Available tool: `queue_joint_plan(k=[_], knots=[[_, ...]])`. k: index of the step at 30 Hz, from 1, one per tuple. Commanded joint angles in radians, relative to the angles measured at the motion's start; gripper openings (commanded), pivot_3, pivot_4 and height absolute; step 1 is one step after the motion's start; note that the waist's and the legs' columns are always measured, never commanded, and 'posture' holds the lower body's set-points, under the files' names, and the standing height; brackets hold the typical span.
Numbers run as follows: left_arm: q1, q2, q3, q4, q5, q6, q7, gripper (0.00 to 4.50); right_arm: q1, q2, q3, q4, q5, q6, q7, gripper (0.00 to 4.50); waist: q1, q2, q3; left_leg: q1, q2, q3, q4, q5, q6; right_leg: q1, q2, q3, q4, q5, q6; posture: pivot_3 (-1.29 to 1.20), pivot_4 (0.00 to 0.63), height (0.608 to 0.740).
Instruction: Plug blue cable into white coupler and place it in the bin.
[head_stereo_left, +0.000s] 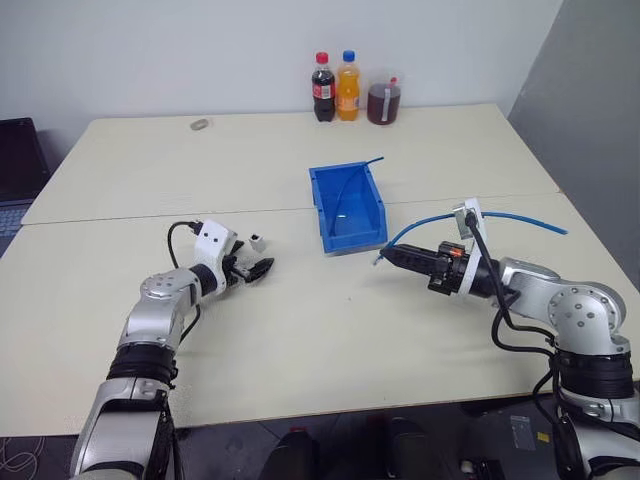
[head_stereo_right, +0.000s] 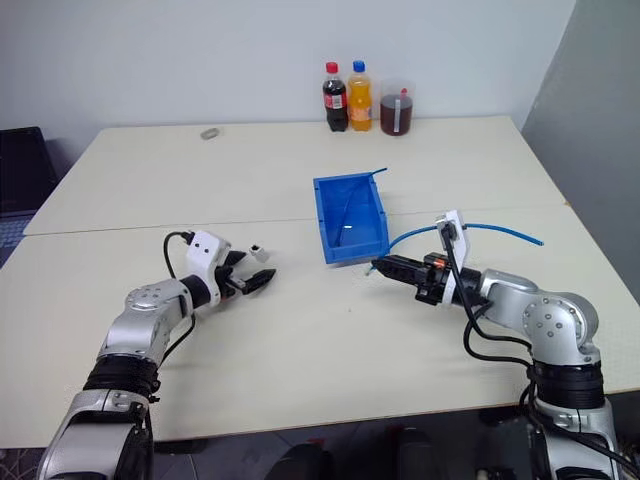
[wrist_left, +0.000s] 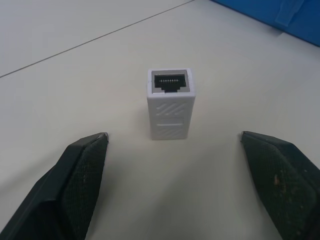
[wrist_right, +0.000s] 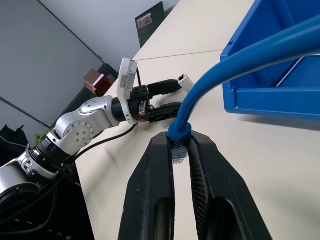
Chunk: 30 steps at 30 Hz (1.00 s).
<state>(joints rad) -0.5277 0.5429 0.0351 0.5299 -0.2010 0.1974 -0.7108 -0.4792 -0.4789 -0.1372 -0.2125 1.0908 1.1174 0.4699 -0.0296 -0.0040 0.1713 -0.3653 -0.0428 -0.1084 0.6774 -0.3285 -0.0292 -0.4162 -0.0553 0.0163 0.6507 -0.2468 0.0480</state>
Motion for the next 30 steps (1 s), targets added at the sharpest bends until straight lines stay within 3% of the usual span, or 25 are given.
queue_joint_plan(k=[1,16,19,27,30], knots=[[-0.034,-0.01,-0.006,0.052,0.026,-0.052,-0.015,4.1,0.011,0.008,-0.035,-0.037,0.01,-0.018,-0.015,0.16,0.001,0.0,0.0,0.0,0.0,0.0,0.0,0.0,0.0,0.0,0.0,0.0,0.0,0.0,0.0,0.0,0.15,0.74],[-0.12,-0.028,0.009,0.195,0.057,-0.128,-0.023,0.78,0.021,0.019,-0.055,-0.025,-0.01,-0.035,-0.045,0.16,0.0,0.0,0.0,0.0,-0.001,0.001,0.002,0.0,0.0,-0.004,0.0,0.0,0.009,0.0,0.0,0.0,0.15,0.74],[-0.112,-0.02,0.003,0.155,0.052,-0.111,-0.049,0.78,0.023,0.018,-0.054,-0.029,-0.012,-0.036,-0.046,0.16,0.0,0.0,0.0,0.0,-0.001,0.001,0.002,0.001,0.0,-0.004,0.0,0.0,0.01,0.0,0.0,0.0,0.15,0.74],[-0.028,0.044,-0.139,-0.308,-0.067,0.084,-0.436,0.78,-0.045,-0.032,0.031,-0.087,-0.078,-0.063,0.042,0.16,-0.002,0.0,0.0,0.0,-0.001,0.002,0.002,0.001,0.0,-0.004,0.001,0.001,0.01,0.0,0.0,0.0,0.15,0.74],[-0.037,0.031,-0.193,-0.332,-0.047,0.071,-0.478,0.78,-0.073,-0.051,0.093,-0.109,-0.136,-0.103,0.102,0.16,-0.001,0.0,0.0,0.0,-0.001,0.002,0.002,0.001,0.0,-0.004,0.001,0.001,0.009,0.0,0.0,0.0,0.15,0.74]])
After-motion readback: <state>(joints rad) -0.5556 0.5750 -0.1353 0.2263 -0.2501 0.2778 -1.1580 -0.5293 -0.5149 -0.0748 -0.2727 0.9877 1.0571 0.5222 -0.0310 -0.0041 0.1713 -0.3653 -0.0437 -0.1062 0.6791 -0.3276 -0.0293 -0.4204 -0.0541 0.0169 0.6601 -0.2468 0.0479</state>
